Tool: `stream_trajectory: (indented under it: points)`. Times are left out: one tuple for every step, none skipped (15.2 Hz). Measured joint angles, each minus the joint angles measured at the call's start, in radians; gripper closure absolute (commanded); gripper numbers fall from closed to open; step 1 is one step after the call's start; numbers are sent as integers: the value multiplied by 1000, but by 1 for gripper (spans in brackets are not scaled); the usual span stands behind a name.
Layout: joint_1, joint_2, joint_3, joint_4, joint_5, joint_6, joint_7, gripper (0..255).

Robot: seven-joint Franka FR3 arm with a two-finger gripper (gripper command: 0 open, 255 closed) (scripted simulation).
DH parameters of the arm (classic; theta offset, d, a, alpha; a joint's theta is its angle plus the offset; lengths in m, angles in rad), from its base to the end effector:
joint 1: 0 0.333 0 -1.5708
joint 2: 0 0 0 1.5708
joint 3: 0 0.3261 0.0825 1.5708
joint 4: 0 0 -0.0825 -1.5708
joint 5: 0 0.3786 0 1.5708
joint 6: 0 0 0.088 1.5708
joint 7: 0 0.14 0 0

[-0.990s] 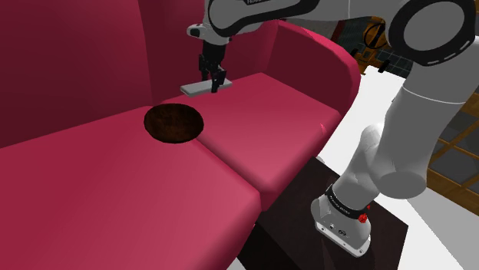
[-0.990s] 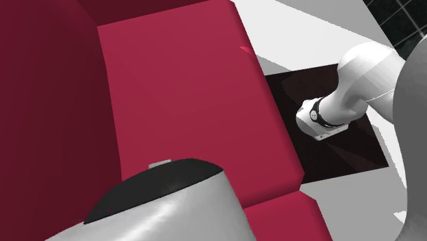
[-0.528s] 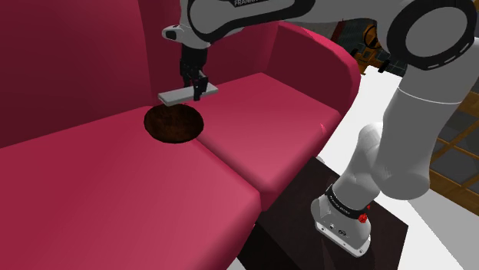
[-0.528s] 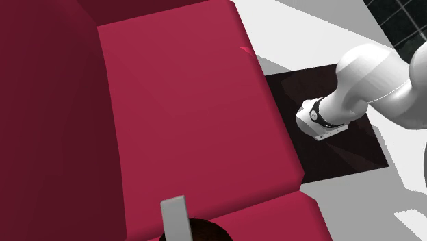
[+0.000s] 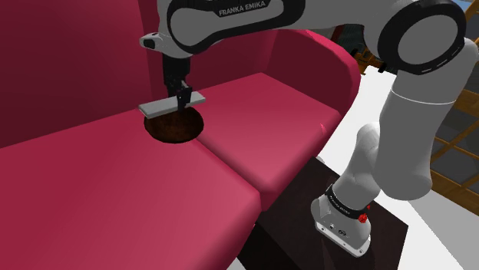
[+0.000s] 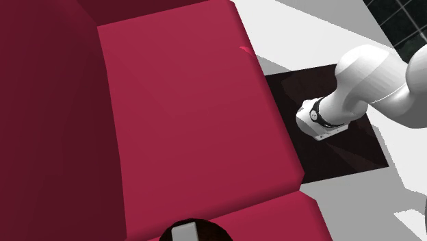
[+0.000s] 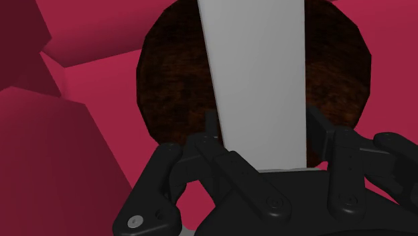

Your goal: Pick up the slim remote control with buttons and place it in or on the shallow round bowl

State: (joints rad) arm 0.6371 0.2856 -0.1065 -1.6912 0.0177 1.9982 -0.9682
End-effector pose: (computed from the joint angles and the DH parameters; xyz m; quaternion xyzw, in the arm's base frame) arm 0.5506 0.3308 0.4117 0.7329 0.6802 0.0098 0.0092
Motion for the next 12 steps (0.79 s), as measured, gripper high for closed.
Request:
stream_trajectory:
  points:
    - [0, 6, 0, -4, 1, 9, 1, 255]
    - [1, 8, 1, -14, 1, 22, 1, 255]
    - [1, 13, 1, -21, 1, 33, 1, 255]
    - [2, 16, 2, -30, 2, 46, 3, 255]
    - [1, 22, 2, -36, 2, 58, 2, 255]
    - [0, 25, 2, -48, 3, 72, 0, 255]
    - [1, 29, 2, -55, 3, 84, 1, 255]
    - [1, 34, 2, -61, 4, 95, 1, 255]
    - [0, 39, 2, -68, 5, 107, -1, 255]
    - [0, 41, 2, -74, 5, 115, 0, 255]
    - [0, 44, 3, -75, 5, 119, 0, 255]
    - [0, 46, 3, -75, 5, 121, 0, 255]
